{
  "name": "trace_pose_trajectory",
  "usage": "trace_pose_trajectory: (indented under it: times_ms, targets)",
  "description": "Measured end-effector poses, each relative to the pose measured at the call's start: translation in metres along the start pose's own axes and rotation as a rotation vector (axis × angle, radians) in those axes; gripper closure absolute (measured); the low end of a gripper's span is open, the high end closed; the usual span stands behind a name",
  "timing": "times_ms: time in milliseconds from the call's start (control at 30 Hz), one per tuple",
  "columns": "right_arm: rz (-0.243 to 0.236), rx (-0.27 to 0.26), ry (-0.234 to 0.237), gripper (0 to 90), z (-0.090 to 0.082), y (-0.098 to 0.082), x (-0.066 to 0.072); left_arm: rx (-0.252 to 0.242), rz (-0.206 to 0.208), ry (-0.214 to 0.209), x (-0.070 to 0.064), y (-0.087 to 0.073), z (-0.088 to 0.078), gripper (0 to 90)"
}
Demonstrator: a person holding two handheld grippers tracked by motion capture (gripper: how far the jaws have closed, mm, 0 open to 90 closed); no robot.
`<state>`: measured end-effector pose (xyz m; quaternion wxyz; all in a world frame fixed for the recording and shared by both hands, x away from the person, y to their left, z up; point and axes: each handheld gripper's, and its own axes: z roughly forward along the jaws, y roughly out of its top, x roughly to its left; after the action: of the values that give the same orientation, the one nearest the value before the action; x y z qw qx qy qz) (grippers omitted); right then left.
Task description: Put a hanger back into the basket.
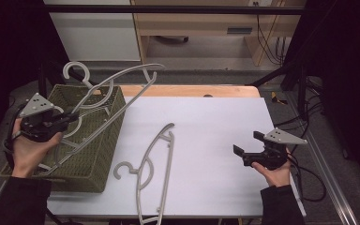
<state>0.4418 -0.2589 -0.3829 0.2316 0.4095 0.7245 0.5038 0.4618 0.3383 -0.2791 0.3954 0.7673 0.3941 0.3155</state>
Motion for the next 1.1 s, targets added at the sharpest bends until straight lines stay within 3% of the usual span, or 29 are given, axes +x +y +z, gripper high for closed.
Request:
trace_pose_trajectory:
  times_ms: [67,500,900,1100]
  targets:
    - [0.001,0.001,0.000,4.3,0.000,0.000,0.000,0.005,-0.022,0.018,0.012,-0.006,-0.001,82.2]
    - [0.000,0.019,-0.001,4.2,0.005,-0.001,0.001,0.079,-0.061,0.090,0.057,-0.044,-0.003,82.2]
    - [-0.001,0.022,0.009,4.7,0.005,-0.002,0.000,0.158,-0.100,0.136,0.082,-0.076,-0.001,82.1]
    - [0.001,0.022,0.010,4.7,0.005,-0.002,0.000,0.170,-0.105,0.143,0.089,-0.084,-0.004,82.1]
